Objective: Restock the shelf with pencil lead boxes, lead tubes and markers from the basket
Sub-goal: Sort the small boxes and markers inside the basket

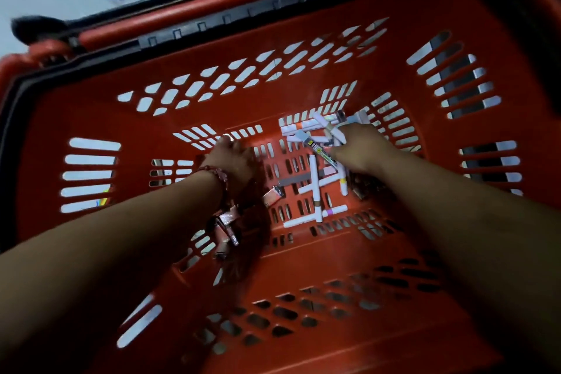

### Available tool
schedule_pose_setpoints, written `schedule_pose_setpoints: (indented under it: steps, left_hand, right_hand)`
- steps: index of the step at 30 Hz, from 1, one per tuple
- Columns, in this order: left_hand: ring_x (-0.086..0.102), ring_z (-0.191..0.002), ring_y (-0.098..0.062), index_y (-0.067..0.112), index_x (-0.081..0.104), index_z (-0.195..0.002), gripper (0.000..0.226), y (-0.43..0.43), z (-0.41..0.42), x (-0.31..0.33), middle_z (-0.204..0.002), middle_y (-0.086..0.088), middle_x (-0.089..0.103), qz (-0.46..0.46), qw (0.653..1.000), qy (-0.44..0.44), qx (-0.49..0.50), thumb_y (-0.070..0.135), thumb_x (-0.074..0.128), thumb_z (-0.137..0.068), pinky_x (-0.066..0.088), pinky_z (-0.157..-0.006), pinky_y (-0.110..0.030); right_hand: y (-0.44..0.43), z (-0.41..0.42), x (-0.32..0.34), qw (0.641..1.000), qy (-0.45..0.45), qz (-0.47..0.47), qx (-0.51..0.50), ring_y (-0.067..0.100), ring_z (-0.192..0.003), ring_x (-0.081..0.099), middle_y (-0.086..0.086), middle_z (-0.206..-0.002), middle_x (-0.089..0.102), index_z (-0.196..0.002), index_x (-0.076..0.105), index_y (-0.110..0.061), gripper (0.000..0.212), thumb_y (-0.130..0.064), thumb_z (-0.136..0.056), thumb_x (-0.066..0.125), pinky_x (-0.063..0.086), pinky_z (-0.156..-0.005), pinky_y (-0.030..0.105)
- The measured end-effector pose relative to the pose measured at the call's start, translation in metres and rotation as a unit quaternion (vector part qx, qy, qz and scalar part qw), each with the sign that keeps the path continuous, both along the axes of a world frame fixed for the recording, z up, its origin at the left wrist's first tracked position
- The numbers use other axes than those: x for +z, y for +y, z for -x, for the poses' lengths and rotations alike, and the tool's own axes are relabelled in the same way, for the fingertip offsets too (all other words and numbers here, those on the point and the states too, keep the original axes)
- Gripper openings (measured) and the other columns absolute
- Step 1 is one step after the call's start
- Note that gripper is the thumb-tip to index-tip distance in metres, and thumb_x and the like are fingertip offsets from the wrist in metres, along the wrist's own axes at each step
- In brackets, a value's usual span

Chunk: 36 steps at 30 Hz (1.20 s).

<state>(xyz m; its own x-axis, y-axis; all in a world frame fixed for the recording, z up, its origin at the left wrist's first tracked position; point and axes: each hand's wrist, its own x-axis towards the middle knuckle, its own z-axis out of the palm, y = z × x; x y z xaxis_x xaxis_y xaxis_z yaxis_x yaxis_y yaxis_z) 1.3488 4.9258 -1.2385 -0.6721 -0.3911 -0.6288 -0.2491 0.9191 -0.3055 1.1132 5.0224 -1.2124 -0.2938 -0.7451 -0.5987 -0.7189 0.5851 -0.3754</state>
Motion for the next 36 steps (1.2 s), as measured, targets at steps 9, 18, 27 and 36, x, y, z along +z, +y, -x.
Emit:
schedule_pose_setpoints:
  steps: [9, 18, 27, 36]
  left_hand:
    - [0.058, -0.115, -0.048, 0.009, 0.042, -0.146, 0.048, 0.036, 0.019, 0.018, -0.137, -0.02, 0.054, 0.083, 0.97, -0.223, 0.057, 0.023, 0.05, -0.101, 0.055, -0.08, -0.06]
    - [0.063, -0.097, -0.034, 0.005, 0.062, -0.122, 0.043, 0.074, 0.081, 0.001, -0.112, -0.019, 0.067, -0.299, 0.862, 0.153, 0.379, 0.038, 0.059, -0.094, 0.047, -0.075, -0.032]
    - [0.058, -0.085, -0.026, 0.006, 0.059, -0.106, 0.021, 0.075, 0.066, -0.018, -0.089, -0.006, 0.061, -0.34, 0.7, 0.316, 0.543, 0.016, 0.065, -0.089, 0.038, -0.069, -0.027]
    - [0.072, -0.083, -0.038, 0.016, 0.059, -0.087, 0.021, 0.08, 0.061, -0.03, -0.084, -0.015, 0.069, -0.435, 0.552, 0.376, 0.604, -0.003, 0.054, -0.079, 0.06, -0.074, -0.055]
  right_hand:
    - [0.005, 0.003, 0.02, 1.0, -0.007, 0.011, 0.021, 0.027, -0.094, 0.061, 0.009, -0.1, 0.063, -0.101, 0.062, -0.012, 0.017, -0.025, -0.092, 0.066, 0.038, -0.071, 0.028]
    - [0.003, 0.012, 0.041, 0.997, 0.063, -0.005, 0.039, 0.033, -0.115, 0.058, 0.016, -0.129, 0.06, -0.135, 0.048, -0.011, 0.052, -0.022, -0.089, 0.071, 0.042, -0.082, 0.03]
    - [0.014, 0.015, 0.045, 0.983, 0.014, -0.185, -0.013, 0.033, -0.094, 0.069, 0.016, -0.111, 0.069, -0.11, 0.067, -0.008, 0.03, 0.004, -0.082, 0.07, 0.06, -0.08, 0.039]
    - [0.026, 0.011, 0.042, 0.976, -0.009, -0.217, 0.002, 0.031, -0.107, 0.067, 0.015, -0.122, 0.067, -0.127, 0.064, -0.004, 0.04, -0.003, -0.088, 0.069, 0.052, -0.069, 0.032]
